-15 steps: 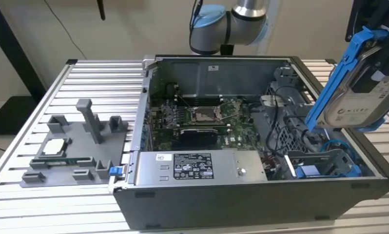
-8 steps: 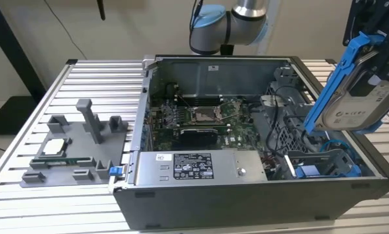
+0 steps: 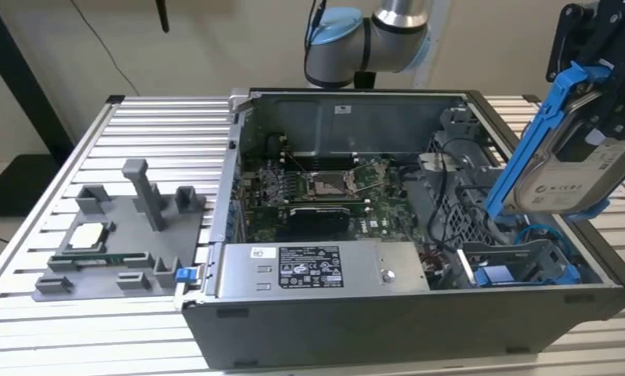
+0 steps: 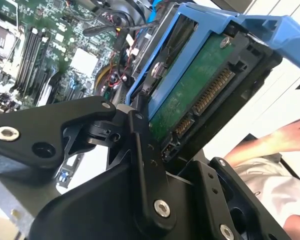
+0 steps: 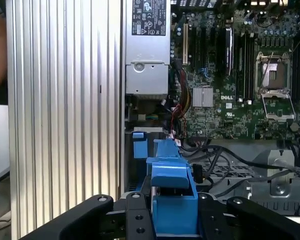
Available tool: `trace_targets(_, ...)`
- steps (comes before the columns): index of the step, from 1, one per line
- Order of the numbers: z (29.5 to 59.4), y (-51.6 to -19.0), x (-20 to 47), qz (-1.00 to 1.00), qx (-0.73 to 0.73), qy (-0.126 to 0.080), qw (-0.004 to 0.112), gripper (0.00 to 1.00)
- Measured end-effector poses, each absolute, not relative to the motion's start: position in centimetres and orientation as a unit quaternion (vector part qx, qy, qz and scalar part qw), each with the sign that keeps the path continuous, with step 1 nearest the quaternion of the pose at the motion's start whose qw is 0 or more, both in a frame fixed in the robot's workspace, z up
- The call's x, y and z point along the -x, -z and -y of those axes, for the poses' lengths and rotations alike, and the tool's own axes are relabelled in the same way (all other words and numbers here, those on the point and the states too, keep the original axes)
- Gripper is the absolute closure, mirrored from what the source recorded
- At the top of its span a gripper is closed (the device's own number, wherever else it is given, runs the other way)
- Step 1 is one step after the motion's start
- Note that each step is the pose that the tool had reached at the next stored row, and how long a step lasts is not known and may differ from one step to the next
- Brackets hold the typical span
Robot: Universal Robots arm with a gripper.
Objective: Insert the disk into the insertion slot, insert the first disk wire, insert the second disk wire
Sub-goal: 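Insert the disk into the insertion slot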
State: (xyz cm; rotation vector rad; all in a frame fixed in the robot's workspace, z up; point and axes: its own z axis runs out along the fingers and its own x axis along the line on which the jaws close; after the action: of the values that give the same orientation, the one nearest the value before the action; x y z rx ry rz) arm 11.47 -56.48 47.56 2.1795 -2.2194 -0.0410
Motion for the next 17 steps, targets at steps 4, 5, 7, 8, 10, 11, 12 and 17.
trace_targets(4, 56.48, -47.20, -11.47, 0.713, -0.700, 0.013, 0.015, 1.00)
trace_targets(5, 56.48, -47.12, -11.47, 0.713, -0.700, 0.013, 0.015, 1.00)
trace_targets(7, 56.48, -46.94, -11.47, 0.713, -0.701, 0.013, 0.015, 1.00)
trace_targets(8, 56.48, -46.86, -11.47, 0.713, -0.701, 0.013, 0.015, 1.00)
trace_targets(10, 56.48, -46.68, -11.47, 0.713, -0.700, 0.013, 0.015, 1.00)
trace_targets(11, 56.48, -46.61, -11.47, 0.713, -0.701, 0.013, 0.015, 1.00)
trace_targets(12, 56.48, -46.55, -11.47, 0.713, -0.701, 0.013, 0.015, 1.00)
trace_targets(17, 56.48, -46.50, -11.47, 0.713, -0.701, 0.013, 0.015, 1.00)
